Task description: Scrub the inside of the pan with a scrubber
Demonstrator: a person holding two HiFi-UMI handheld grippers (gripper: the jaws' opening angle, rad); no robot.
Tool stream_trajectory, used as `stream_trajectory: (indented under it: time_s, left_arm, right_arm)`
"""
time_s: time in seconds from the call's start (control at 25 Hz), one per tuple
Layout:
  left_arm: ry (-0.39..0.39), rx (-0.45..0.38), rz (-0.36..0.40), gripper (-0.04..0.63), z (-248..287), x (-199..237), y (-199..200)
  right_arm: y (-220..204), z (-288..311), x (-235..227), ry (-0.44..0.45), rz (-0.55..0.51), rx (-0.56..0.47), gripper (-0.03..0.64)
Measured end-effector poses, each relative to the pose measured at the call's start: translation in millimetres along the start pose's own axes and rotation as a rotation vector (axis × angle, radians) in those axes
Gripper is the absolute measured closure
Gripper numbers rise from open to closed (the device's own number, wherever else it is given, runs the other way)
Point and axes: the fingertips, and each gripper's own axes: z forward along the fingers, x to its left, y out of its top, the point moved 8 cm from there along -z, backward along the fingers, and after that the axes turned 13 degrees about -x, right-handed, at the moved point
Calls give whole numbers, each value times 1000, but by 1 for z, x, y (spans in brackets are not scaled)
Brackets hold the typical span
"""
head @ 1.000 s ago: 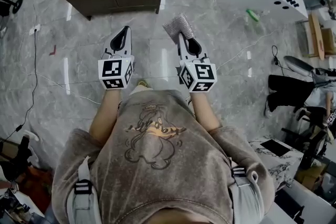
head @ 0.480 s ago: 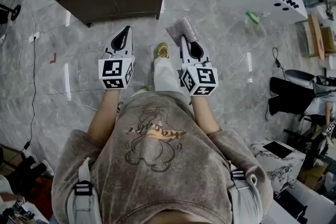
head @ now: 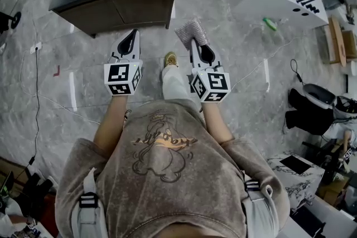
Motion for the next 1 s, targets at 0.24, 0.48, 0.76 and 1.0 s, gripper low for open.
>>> stream_trajectory:
  time_s: [0.24, 0.48, 0.76, 1.0]
  left_arm:
    - [8, 6, -10, 578, 43, 16, 1]
    - [31, 10, -22, 577, 89, 36, 8]
    - [62, 20, -16, 577, 145, 57, 18]
    - [84, 16, -18, 577, 196, 65, 22]
  right_arm:
    - [0, 45, -19, 8, 11, 8, 540]
    - [3, 95, -36, 38, 28, 28, 538]
    - [15, 155, -64, 61, 28, 35, 540]
    - [26, 205, -95, 94, 20, 35, 538]
